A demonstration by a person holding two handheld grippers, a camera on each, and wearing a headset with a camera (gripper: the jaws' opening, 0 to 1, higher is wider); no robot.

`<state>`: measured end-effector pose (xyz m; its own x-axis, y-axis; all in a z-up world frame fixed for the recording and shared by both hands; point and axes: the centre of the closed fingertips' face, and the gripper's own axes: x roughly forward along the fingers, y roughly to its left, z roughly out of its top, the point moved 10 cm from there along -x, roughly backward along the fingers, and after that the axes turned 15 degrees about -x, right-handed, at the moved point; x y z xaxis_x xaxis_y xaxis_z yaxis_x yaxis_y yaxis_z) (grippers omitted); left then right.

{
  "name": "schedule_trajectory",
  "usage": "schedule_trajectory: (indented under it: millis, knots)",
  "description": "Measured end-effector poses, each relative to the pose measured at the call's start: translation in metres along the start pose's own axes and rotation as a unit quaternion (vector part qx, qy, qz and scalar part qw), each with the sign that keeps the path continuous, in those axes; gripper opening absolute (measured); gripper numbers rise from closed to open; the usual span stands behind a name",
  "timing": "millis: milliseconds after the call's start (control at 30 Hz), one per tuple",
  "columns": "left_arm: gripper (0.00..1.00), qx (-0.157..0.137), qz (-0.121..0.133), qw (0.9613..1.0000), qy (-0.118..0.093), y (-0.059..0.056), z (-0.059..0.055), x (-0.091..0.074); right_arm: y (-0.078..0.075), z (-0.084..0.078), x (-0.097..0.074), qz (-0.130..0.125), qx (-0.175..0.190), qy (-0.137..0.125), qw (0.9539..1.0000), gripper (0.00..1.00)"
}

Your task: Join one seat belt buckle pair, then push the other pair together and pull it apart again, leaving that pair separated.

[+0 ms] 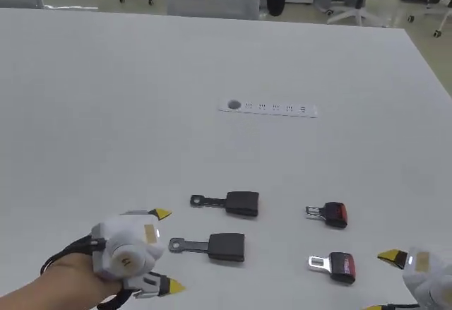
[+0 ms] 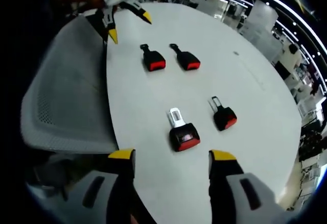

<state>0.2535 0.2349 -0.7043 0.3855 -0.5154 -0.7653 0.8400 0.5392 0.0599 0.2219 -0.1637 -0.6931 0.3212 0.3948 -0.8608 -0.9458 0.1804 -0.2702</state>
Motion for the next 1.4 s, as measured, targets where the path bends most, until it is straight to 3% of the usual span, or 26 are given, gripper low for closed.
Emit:
schedule_trajectory:
  millis: [367, 500, 767, 967, 1167, 1400]
  knots:
    - [0.73, 0.033, -0.041, 0.9984, 0.023, 0.001, 0.023, 0.027, -0.011, 0.001, 0.021, 0.025, -0.020, 0.002, 0.9995, 0.55]
    - [0.65, 0.040, -0.067, 0.9960, 0.042, -0.001, 0.028, 0.039, -0.016, -0.002, 0.027, 0.036, -0.019, 0.005, 0.9992, 0.52]
    - [0.60, 0.047, -0.082, 0.9932, 0.068, 0.005, 0.035, 0.061, -0.030, -0.002, 0.041, 0.053, -0.036, 0.006, 0.9979, 0.45]
    - [0.53, 0.059, -0.099, 0.9898, 0.085, 0.008, 0.038, 0.074, -0.039, -0.004, 0.057, 0.072, -0.055, 0.017, 0.9958, 0.41]
    - [0.45, 0.094, -0.128, 0.9795, 0.124, 0.002, 0.038, 0.087, -0.043, -0.008, 0.069, 0.095, -0.067, 0.026, 0.9929, 0.40]
    - [0.41, 0.103, -0.131, 0.9775, 0.129, 0.006, 0.043, 0.098, -0.047, -0.012, 0.079, 0.116, -0.082, 0.036, 0.9892, 0.38]
